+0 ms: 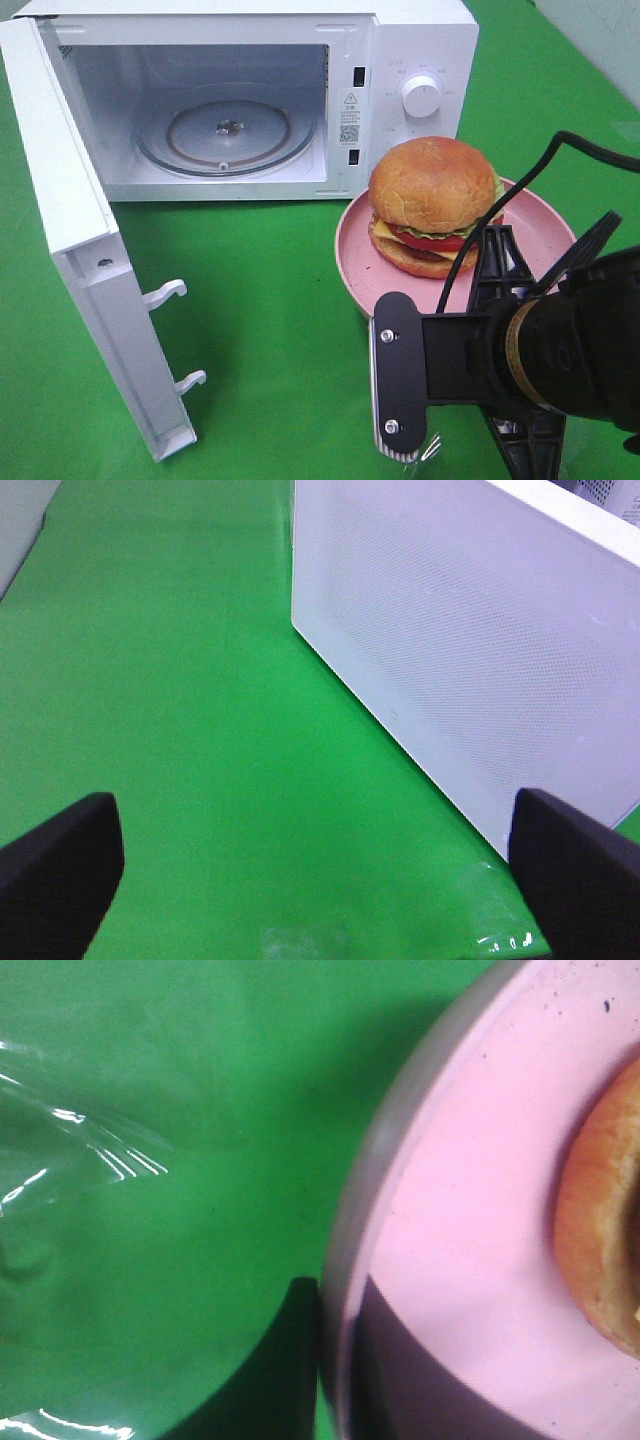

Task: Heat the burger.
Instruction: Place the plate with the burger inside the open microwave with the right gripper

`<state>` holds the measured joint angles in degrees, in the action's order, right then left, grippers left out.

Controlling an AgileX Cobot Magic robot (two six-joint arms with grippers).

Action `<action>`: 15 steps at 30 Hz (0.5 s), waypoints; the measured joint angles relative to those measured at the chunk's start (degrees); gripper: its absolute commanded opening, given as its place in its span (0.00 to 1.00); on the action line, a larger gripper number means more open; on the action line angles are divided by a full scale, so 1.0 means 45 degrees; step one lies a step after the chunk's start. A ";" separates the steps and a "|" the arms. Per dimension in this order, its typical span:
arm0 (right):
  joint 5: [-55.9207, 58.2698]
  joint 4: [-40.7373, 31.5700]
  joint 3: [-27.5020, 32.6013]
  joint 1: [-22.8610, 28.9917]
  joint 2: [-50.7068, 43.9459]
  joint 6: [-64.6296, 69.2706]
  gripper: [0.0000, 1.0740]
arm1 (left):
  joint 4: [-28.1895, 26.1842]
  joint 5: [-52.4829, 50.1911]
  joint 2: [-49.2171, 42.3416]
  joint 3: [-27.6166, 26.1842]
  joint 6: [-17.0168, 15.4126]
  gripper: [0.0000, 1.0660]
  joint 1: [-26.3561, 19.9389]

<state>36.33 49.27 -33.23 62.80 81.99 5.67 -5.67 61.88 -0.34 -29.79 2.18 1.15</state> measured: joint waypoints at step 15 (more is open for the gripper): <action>-0.2546 -0.0076 0.0000 -0.1095 0.0025 -0.3005 0.00 | 0.0000 0.0000 0.0000 0.0000 0.0000 0.91 0.0000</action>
<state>24.87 48.93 -33.23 57.87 82.10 -7.85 -5.67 61.88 -0.34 -29.79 2.18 1.15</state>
